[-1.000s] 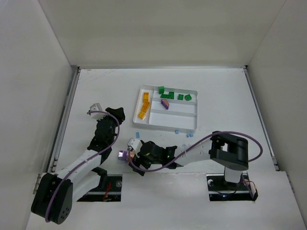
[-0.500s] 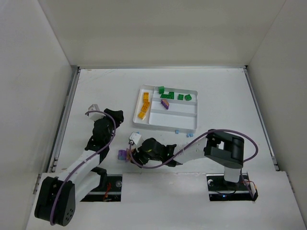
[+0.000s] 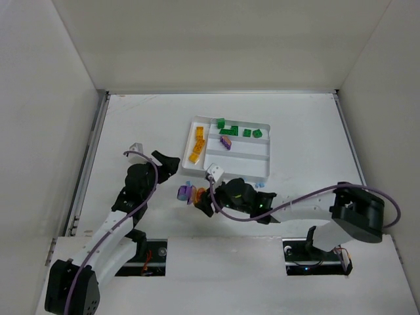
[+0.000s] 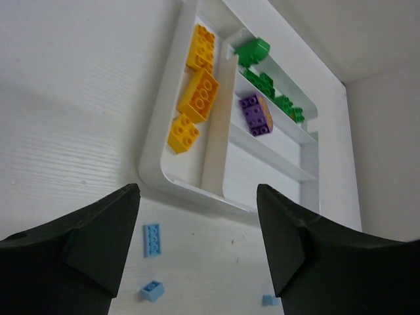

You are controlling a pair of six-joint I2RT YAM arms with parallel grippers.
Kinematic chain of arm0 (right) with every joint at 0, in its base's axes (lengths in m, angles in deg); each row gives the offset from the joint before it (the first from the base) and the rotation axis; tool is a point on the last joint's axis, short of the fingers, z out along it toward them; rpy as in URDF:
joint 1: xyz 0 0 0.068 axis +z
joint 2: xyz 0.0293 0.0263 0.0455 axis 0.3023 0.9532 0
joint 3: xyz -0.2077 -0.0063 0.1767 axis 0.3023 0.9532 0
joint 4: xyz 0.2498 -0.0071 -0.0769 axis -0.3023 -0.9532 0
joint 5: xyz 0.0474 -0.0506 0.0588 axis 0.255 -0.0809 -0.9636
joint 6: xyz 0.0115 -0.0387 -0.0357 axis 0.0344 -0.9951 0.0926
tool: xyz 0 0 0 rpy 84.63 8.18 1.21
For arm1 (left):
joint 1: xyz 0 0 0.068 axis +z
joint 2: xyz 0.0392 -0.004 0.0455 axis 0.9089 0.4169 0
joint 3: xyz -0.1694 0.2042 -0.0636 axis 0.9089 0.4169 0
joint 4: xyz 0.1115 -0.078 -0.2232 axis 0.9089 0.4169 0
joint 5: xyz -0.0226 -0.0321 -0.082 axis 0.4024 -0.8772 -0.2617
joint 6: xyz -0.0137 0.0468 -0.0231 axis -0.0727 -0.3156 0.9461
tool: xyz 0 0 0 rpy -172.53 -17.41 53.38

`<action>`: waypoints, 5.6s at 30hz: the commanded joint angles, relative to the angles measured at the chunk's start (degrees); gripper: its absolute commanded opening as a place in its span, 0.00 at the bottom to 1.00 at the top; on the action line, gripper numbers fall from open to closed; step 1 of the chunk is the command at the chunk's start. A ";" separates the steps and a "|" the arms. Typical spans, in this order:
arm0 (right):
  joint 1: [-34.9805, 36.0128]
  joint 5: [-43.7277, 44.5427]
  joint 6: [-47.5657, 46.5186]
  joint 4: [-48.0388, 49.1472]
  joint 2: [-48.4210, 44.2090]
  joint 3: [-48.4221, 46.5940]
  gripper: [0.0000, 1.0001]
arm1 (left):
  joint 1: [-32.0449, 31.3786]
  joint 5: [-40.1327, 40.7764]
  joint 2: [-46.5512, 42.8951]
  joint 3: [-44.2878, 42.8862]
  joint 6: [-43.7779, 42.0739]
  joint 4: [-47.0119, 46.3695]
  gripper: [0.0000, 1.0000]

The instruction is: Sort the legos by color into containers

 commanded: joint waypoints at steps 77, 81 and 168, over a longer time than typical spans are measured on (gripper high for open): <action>-9.06 7.74 3.62 -1.21 -9.55 4.25 0.43 | -11.42 -10.62 8.26 -11.05 -0.37 7.31 0.38; -9.32 10.72 4.06 -1.91 -11.13 4.78 0.43 | -10.18 -9.31 9.75 -13.07 -0.99 5.57 0.38; -25.32 15.74 17.68 -1.38 -25.73 15.76 0.42 | -30.57 -8.60 52.38 -41.47 5.51 -7.97 0.42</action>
